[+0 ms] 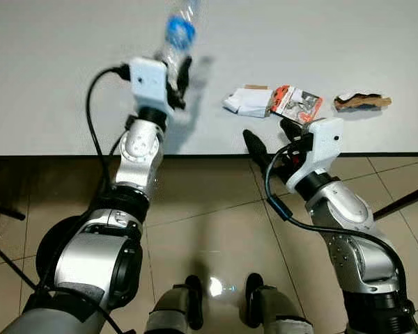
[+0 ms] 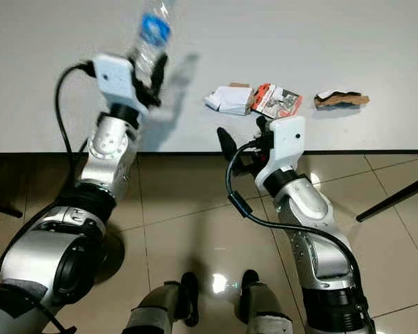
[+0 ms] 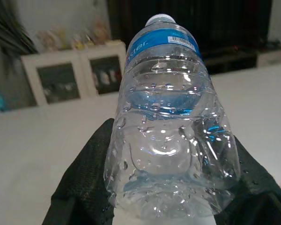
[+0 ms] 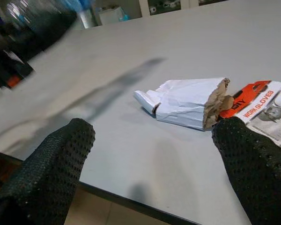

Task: Picking trash to rubbish bin

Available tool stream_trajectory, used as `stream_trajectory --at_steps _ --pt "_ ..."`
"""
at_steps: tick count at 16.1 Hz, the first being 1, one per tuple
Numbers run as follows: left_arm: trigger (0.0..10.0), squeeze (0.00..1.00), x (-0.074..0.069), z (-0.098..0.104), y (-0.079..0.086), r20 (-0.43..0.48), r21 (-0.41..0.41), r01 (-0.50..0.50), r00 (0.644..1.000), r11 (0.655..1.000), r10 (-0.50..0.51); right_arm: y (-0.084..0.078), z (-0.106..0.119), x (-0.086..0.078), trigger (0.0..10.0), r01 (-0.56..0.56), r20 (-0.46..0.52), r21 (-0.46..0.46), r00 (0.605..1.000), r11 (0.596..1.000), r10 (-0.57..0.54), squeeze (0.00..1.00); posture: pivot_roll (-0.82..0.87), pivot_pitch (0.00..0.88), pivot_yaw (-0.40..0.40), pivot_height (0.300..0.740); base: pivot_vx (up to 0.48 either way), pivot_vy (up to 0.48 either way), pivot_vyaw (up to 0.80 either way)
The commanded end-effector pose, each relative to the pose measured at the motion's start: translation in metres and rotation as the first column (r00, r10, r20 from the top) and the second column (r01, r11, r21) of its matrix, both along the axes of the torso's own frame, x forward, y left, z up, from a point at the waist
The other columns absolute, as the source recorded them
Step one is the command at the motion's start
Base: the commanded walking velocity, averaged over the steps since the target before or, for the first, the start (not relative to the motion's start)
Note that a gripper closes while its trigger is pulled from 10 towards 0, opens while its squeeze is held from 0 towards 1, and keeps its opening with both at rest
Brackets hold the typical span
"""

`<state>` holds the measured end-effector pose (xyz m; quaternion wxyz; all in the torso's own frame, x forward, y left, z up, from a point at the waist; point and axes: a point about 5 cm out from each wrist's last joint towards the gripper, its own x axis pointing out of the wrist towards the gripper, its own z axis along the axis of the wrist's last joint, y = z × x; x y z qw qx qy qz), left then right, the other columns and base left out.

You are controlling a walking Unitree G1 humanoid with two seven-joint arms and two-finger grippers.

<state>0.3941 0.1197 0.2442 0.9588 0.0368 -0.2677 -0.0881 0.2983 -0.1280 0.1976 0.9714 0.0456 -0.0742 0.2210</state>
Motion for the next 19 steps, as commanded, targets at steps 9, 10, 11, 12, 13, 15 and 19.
stream_trajectory --at_steps 9,10,11,12,13,15,19 --pt "10.0 0.0 -0.035 -0.026 0.022 0.116 0.087 -0.175 0.979 0.981 0.165 -0.014 0.008 0.008 10.0 0.142 0.045 0.079 0.988 0.987 -0.146 0.0 0.01 0.284 0.11 0.74 0.0 0.0 0.0" --pt "10.0 0.0 -0.039 -0.029 0.028 0.113 0.082 -0.203 0.975 0.976 0.193 -0.015 0.009 0.008 10.0 0.144 0.055 0.091 0.987 0.985 -0.149 0.0 0.02 0.286 0.11 0.74 0.0 0.0 0.0" --pt "10.0 0.0 -0.044 -0.033 0.031 0.103 0.078 -0.227 0.97 0.971 0.219 -0.016 0.01 0.008 10.0 0.147 0.064 0.093 0.986 0.985 -0.154 0.0 0.03 0.285 0.109 0.74 0.0 0.0 0.0" --pt "10.0 0.0 -0.049 -0.037 0.033 0.087 0.077 -0.243 0.968 0.967 0.236 -0.017 0.01 0.009 10.0 0.156 0.073 0.085 0.984 0.984 -0.162 0.0 0.03 0.284 0.108 0.74 0.0 0.0 0.0" --pt "10.0 0.0 -0.052 -0.039 0.034 0.078 0.072 -0.251 0.966 0.965 0.245 -0.017 0.01 0.009 10.0 0.16 0.077 0.082 0.983 0.984 -0.167 0.0 0.03 0.284 0.109 0.74 0.0 0.0 0.0" --pt "10.0 0.0 -0.065 -0.044 0.036 0.054 0.049 -0.275 0.961 0.96 0.272 -0.024 0.01 0.012 10.0 0.218 0.083 0.078 0.971 0.973 -0.224 0.0 0.03 0.283 0.109 0.74 0.0 0.0 0.0" --pt "10.0 0.0 -0.076 -0.049 0.041 0.01 0.047 -0.301 0.954 0.953 0.3 -0.044 0.007 0.015 10.0 0.385 0.1 0.052 0.916 0.921 -0.388 0.0 0.04 0.279 0.113 0.74 0.0 0.0 0.0"
